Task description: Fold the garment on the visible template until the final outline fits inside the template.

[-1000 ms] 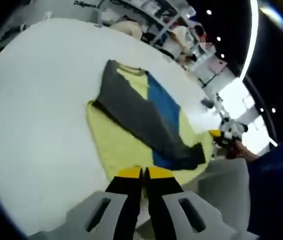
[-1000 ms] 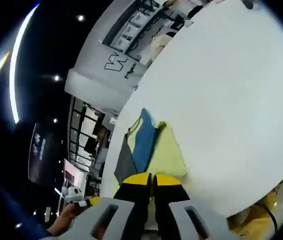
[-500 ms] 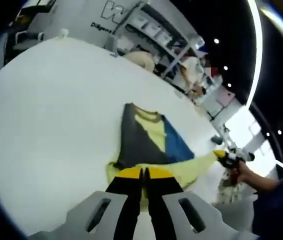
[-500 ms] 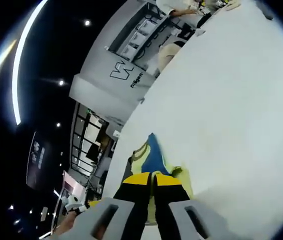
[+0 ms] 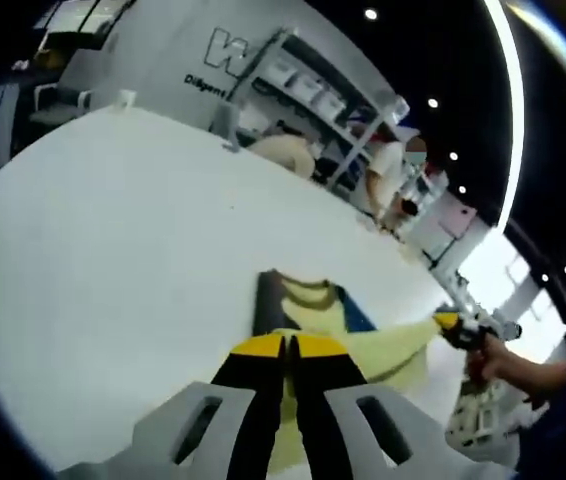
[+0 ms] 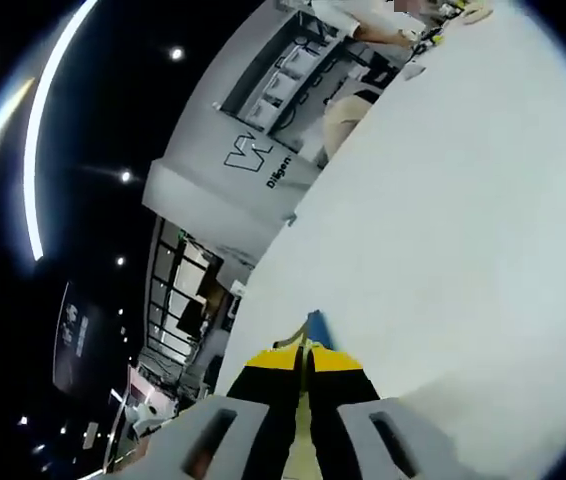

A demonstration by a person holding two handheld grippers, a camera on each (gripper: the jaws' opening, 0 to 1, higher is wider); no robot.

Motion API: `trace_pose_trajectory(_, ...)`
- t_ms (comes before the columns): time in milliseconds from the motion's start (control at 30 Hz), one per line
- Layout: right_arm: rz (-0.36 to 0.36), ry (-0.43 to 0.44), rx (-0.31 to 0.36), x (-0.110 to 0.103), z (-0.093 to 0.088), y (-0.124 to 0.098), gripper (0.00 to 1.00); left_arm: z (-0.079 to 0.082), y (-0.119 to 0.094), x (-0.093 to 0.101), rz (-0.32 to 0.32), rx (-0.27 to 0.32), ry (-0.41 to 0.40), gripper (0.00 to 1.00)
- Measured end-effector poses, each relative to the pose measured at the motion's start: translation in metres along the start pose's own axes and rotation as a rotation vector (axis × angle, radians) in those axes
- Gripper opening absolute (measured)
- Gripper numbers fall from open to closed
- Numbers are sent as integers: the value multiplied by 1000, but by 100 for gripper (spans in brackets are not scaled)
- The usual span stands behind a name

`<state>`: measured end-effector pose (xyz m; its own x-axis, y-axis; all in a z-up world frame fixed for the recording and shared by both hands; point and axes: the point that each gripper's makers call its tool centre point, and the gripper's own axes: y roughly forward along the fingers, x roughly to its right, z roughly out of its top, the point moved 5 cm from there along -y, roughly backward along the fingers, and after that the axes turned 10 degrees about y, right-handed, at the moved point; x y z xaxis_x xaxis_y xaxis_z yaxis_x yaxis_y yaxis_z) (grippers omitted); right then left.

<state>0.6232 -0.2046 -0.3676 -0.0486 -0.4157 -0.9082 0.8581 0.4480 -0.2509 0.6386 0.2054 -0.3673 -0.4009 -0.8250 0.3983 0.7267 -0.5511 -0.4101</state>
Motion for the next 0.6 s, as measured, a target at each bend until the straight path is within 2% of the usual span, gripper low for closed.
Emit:
trace_pose_trajectory(33, 2, 0, 4, -1, 4, 4, 0, 2, 1, 0, 1, 6, 4, 0)
trace_pose_trajectory(100, 10, -4, 20, -4, 12, 13, 0, 19, 15, -12, 6, 52, -2, 0)
trace_pose_trajectory(167, 19, -5, 28, -7, 18, 21, 0, 24, 14, -11, 18, 94, -16, 0)
trace_pose_trajectory(200, 24, -8, 35, -10, 22, 25, 0, 25, 13, -6, 24, 105, -16, 0)
trace_pose_trajectory(300, 30, -15, 46, -13, 29, 35, 0, 33, 21, -11, 35, 124, -21, 0)
trace_pose_trajectory(433, 26, -19, 54, -13, 35, 48, 0, 33, 27, -9, 54, 139, -34, 0)
trace_pose_trajectory(600, 14, -25, 62, -8, 39, 61, 0, 37, 41, -22, 76, 161, -75, 0)
